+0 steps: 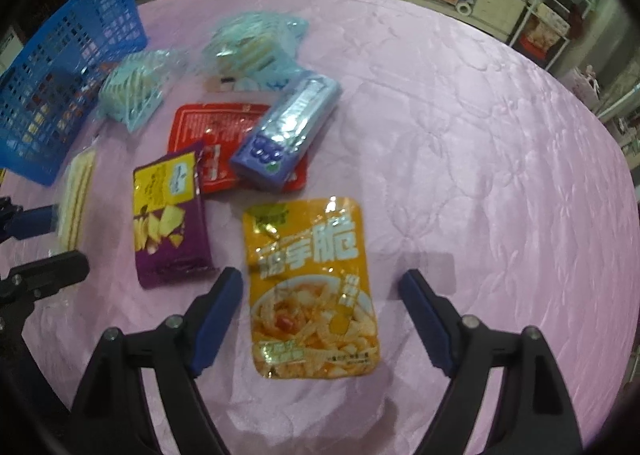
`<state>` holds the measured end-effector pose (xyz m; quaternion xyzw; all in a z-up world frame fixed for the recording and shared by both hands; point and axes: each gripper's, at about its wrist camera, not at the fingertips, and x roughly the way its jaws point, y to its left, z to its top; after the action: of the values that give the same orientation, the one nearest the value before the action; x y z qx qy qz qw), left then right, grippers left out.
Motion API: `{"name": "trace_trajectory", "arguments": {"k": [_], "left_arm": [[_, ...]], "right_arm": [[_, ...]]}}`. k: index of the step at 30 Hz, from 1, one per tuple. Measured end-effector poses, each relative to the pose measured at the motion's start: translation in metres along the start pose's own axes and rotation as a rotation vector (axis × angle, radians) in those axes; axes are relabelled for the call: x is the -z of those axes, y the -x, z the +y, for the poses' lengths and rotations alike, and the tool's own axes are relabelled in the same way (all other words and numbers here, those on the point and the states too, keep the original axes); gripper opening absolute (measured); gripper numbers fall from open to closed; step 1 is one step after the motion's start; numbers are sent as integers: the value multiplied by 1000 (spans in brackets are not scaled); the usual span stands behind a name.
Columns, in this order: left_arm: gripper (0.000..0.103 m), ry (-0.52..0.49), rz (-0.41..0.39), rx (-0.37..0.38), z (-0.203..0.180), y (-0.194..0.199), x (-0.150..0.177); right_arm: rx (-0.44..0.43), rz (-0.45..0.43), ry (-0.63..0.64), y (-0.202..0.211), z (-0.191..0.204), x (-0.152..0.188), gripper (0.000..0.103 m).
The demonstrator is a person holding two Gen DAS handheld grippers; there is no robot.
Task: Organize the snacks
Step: 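Close the left tool on the cracker pack while the right tool grasps the yellow noodle pouch, then lift both snacks and carry them over the blue basket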
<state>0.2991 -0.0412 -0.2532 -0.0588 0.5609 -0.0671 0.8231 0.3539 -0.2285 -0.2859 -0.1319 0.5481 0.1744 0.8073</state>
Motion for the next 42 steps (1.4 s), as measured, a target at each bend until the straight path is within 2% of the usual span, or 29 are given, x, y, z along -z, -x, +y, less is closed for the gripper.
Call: {"name": "trace_trajectory", "arguments": {"k": [2, 4, 6, 7, 12, 16, 26, 32, 36, 42], "left_arm": [[48, -4, 4, 8, -1, -2, 1], [48, -6, 7, 14, -1, -3, 2], [48, -5, 7, 20, -1, -3, 3], [48, -5, 8, 24, -1, -3, 5], [48, -8, 7, 23, -1, -1, 8], [48, -18, -17, 35, -2, 11, 9], [48, -55, -127, 49, -2, 74, 9], [48, -56, -207, 49, 12, 122, 14], [48, -53, -255, 40, 29, 150, 18], [48, -35, -303, -11, 71, 184, 24]], "right_arm": [[-2, -16, 16, 1, 14, 5, 72], [-4, -31, 56, 4, 28, 10, 50], [-6, -32, 72, 7, 40, 17, 35], [-7, -32, 65, 8, 42, 18, 32], [-66, -15, 14, 15, 43, 24, 28], [-81, -30, -3, 34, 41, 28, 27], [-79, -163, -10, 118, 57, 17, 27], [-104, -251, 18, 164, 85, -1, 27], [-119, -305, 76, 187, 121, -15, 28], [-160, -343, 150, 197, 164, -40, 28]]}}
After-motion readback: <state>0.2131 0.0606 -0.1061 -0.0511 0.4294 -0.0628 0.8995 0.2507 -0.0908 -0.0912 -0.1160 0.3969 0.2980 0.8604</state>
